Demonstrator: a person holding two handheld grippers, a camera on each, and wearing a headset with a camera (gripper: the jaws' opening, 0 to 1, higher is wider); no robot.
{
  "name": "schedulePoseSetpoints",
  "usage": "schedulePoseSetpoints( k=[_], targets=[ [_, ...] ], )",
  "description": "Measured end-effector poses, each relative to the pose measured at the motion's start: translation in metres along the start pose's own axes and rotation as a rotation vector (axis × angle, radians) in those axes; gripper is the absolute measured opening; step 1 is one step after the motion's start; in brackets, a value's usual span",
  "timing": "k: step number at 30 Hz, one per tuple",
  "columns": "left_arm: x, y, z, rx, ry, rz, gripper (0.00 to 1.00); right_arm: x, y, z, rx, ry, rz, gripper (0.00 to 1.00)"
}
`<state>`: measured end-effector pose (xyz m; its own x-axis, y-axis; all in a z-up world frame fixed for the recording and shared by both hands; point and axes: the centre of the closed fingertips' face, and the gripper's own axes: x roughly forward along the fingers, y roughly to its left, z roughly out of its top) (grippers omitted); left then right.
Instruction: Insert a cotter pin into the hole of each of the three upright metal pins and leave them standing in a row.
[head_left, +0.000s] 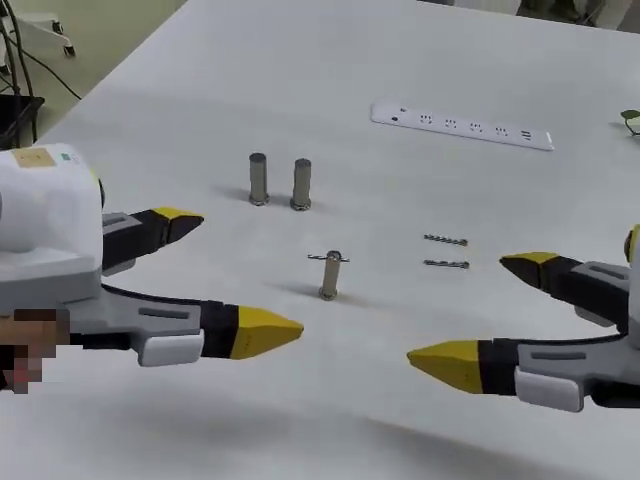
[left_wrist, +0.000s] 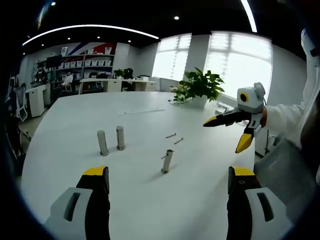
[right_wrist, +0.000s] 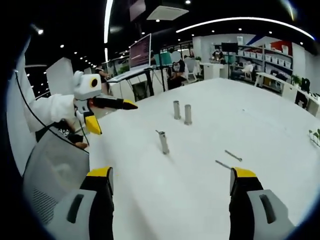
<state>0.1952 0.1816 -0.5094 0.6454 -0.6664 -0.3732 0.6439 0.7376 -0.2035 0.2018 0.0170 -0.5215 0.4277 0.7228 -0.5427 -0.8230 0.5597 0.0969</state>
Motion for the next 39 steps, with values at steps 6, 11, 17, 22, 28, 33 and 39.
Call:
schedulePoseSetpoints(
  k=[6, 11, 17, 22, 28, 33, 39],
  targets=[
    [0.003, 0.015, 0.008, 0.002, -0.013, 0.025, 0.98, -0.003, -0.015, -0.004, 0.013, -0.004, -0.039, 0.98],
    [0.007, 0.031, 0.015, 0.006, -0.016, 0.051, 0.96, -0.003, -0.020, -0.008, 0.012, 0.020, -0.045, 0.98],
    [0.015, 0.050, 0.026, 0.035, -0.026, 0.089, 0.95, -0.008, -0.022, -0.007, 0.005, 0.015, -0.054, 0.98],
    [0.024, 0.065, 0.035, 0.059, -0.032, 0.112, 0.91, -0.010, -0.019, -0.009, 0.019, 0.018, -0.061, 0.98],
    [0.038, 0.086, 0.038, 0.075, -0.015, 0.138, 0.87, -0.013, -0.016, -0.010, 0.044, 0.007, -0.070, 0.98],
    [0.051, 0.102, 0.033, 0.083, 0.009, 0.161, 0.79, -0.014, -0.012, -0.013, 0.055, 0.007, -0.069, 0.97],
    [0.065, 0.118, 0.029, 0.055, 0.023, 0.183, 0.64, -0.018, -0.015, -0.016, 0.067, 0.014, -0.082, 0.96]
  ],
)
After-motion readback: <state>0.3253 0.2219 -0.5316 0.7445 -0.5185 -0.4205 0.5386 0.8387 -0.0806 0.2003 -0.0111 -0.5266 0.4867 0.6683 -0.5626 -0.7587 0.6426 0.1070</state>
